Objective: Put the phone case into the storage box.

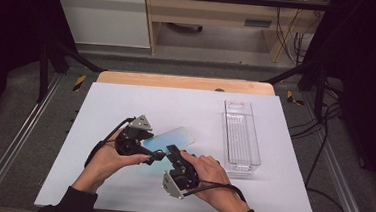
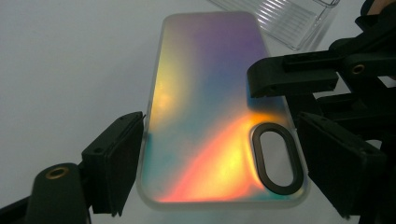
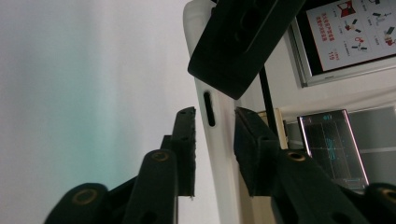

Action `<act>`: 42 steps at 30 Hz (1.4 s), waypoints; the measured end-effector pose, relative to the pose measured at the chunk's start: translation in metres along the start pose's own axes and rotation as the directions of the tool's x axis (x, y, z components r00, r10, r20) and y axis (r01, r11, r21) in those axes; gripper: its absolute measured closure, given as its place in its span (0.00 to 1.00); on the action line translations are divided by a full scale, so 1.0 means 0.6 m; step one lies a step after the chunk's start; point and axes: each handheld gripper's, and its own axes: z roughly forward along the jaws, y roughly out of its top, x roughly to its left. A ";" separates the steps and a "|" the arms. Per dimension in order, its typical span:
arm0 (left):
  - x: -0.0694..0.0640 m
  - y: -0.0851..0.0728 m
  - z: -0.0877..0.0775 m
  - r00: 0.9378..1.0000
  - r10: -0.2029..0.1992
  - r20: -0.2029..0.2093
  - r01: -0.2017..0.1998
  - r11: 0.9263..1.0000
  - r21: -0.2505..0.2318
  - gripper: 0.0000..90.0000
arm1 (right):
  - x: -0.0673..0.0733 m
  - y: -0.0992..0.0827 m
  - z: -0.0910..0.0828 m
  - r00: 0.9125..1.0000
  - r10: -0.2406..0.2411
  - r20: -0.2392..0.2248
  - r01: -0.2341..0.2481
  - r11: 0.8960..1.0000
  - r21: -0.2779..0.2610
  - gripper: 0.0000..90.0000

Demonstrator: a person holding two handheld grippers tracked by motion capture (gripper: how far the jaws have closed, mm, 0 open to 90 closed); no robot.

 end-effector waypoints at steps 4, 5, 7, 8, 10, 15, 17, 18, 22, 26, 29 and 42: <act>0.004 -0.001 0.001 1.000 -0.023 0.012 0.023 1.000 -0.012 0.19 | 0.000 0.000 -0.001 1.000 -0.028 -0.005 0.028 1.000 -0.006 0.86; 0.005 -0.001 0.001 1.000 -0.026 0.014 0.026 1.000 -0.013 0.19 | 0.001 -0.001 -0.001 1.000 -0.026 -0.005 0.026 1.000 -0.004 0.86; 0.005 -0.003 0.000 0.999 -0.034 0.016 0.034 0.999 -0.021 0.19 | 0.001 -0.001 -0.002 0.999 -0.033 -0.001 0.033 0.999 -0.005 0.87; 0.005 -0.004 0.000 0.999 -0.037 0.019 0.037 0.999 -0.024 0.19 | 0.001 -0.001 -0.002 0.999 -0.032 0.001 0.032 0.999 -0.005 0.87; 0.006 -0.007 0.001 0.998 -0.051 0.027 0.052 0.998 -0.031 0.19 | 0.002 -0.001 -0.002 0.999 -0.036 0.003 0.036 0.999 -0.007 0.88; 0.010 -0.016 0.005 0.995 -0.087 0.047 0.090 0.994 -0.059 0.19 | 0.007 -0.001 -0.003 0.999 -0.043 0.010 0.043 0.999 0.000 0.90; 0.010 -0.020 0.009 0.995 -0.087 0.052 0.091 0.993 -0.069 0.19 | 0.008 -0.001 -0.003 0.999 -0.039 0.002 0.039 0.999 0.004 0.90; 0.011 -0.023 0.011 0.995 -0.084 0.056 0.088 0.993 -0.081 0.19 | 0.009 -0.002 -0.003 0.999 -0.049 -0.002 0.049 0.999 0.005 0.90; 0.013 -0.031 0.010 0.993 -0.098 0.063 0.106 0.984 -0.143 0.18 | 0.010 -0.004 -0.002 0.999 -0.047 -0.008 0.047 0.999 0.010 0.91; 0.017 -0.041 -0.002 0.995 -0.103 -0.001 0.100 0.968 -0.232 0.12 | 0.010 -0.009 -0.001 0.999 -0.047 -0.016 0.047 0.999 0.025 0.91; 0.021 -0.053 -0.016 0.991 -0.126 -0.054 0.102 0.941 -0.323 0.11 | 0.009 -0.014 0.001 0.999 -0.047 -0.020 0.048 0.998 0.037 0.91; 0.043 -0.135 -0.026 0.940 -0.210 -0.269 0.062 0.880 -0.471 0.08 | 0.004 -0.029 0.018 0.998 -0.045 -0.038 0.048 0.996 0.082 0.90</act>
